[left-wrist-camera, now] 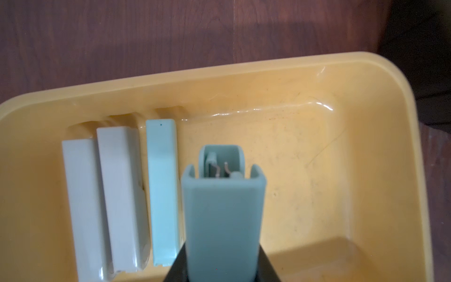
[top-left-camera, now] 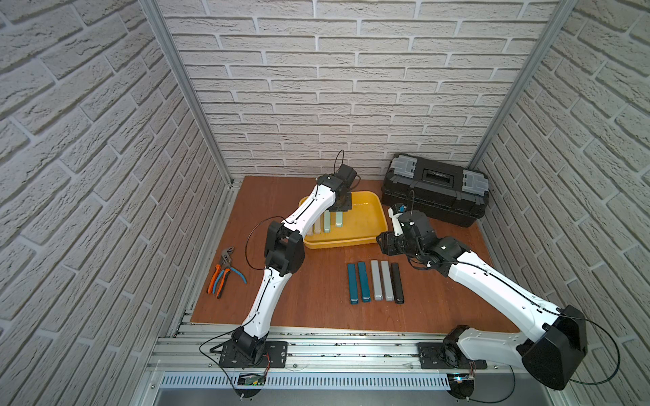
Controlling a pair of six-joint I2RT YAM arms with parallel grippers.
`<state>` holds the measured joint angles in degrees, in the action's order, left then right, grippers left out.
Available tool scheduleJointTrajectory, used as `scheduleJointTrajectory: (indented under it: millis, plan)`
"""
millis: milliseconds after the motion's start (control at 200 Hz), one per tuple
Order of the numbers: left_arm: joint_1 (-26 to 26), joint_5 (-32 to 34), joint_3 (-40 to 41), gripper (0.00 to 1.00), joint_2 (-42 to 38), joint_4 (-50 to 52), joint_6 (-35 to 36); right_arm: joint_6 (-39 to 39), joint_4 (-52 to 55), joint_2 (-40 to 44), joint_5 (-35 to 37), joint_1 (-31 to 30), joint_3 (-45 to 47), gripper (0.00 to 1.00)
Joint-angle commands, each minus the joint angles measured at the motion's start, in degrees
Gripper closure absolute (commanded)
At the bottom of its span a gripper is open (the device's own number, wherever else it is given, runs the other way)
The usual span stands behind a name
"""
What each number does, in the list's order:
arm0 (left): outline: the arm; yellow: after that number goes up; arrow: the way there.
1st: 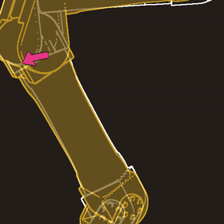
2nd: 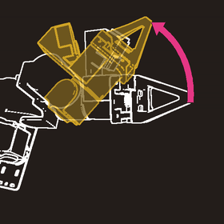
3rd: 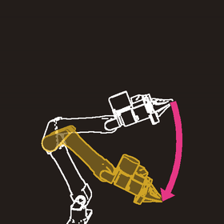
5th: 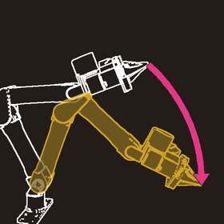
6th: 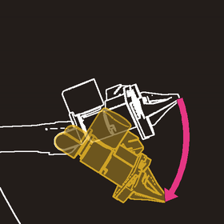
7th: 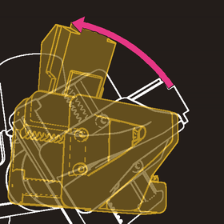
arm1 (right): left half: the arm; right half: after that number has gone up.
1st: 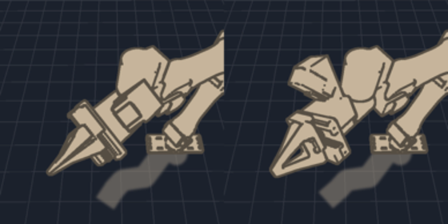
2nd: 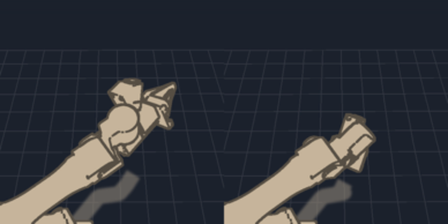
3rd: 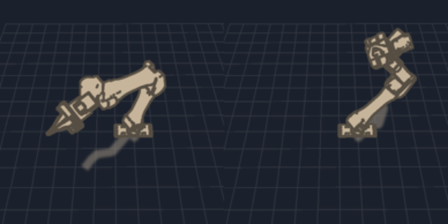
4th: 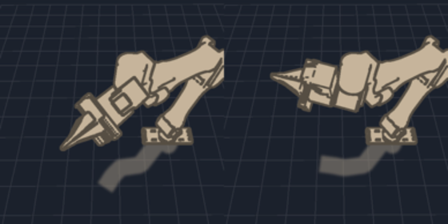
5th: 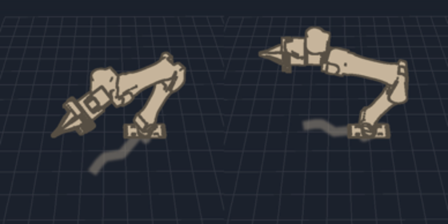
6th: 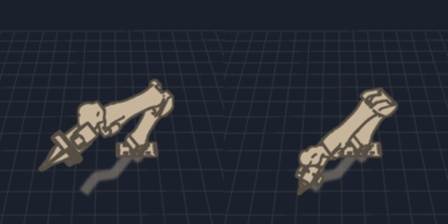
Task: Put the pruning pliers into the storage box
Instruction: Place the pruning pliers in the storage box.
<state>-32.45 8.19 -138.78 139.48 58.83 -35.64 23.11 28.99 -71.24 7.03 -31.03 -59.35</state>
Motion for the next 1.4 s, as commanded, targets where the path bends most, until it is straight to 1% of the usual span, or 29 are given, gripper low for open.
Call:
scheduleJointTrajectory:
  millis: [0,215,350,705,995,1175,1395]
  plan:
    - [0.7,-0.22,-1.98,0.74,1.44,0.24,1.14,-0.7,-1.49,-0.73,0.26,-0.44,-0.96,0.37]
    - [1.42,1.12,-2.1,0.73,4.59,-1.56,0.67,-0.63,-1.79,-1.06,0.24,-0.44,0.28,0.37]
    - [1.39,0.08,-2.05,0.73,6.06,-2.49,0.51,-0.07,-1.67,-1.21,-0.69,-0.44,0.55,0.37]
    - [2.11,1.96,-2.0,0.72,9.88,-3.39,-1.54,0.35,-1.0,-0.43,-0.54,-0.44,2.07,0.37]
    - [3.74,5.56,0.3,0.71,9.17,-2.3,-1.47,-0.16,-2.69,-1.98,-1.66,-0.44,2.47,0.37]
    - [4.15,4.9,2.02,0.7,8.84,-2.68,-1.42,-0.75,-3.44,-3.71,-1.99,-0.44,2.16,0.37]
    - [3.97,3.11,2.63,0.65,7.81,-4.93,-1.85,-1.05,-3.36,-3.6,-2.11,-0.44,1.61,0.37]
